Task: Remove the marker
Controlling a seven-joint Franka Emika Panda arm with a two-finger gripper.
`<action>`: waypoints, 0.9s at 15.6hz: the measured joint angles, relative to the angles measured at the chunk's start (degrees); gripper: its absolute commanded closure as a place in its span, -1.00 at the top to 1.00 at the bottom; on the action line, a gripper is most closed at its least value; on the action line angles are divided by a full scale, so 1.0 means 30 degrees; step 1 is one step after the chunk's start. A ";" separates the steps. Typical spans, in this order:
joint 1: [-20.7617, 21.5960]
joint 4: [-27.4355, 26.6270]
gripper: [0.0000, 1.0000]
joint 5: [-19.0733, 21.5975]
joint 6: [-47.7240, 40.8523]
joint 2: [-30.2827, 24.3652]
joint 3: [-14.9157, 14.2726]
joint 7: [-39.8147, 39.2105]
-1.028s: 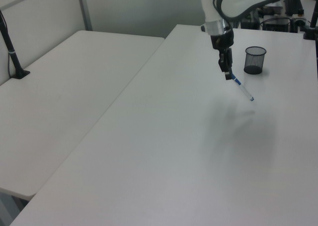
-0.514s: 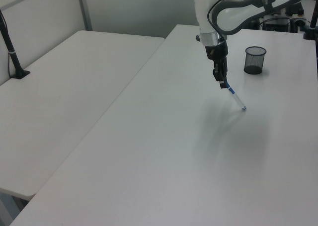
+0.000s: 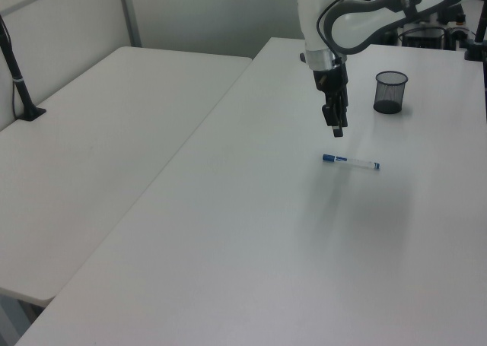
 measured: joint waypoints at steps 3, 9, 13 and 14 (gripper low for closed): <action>-0.0020 0.0220 0.45 -0.0088 0.0004 -0.0093 -0.0012 0.0766; -0.1127 0.0655 1.00 -0.0131 -0.0828 -0.2853 -0.0006 0.1131; -0.3840 0.0659 1.00 -0.0131 -0.2940 -0.5465 0.1820 0.0851; -0.4561 0.0613 1.00 -0.0131 -0.3294 -0.5976 0.2352 0.0704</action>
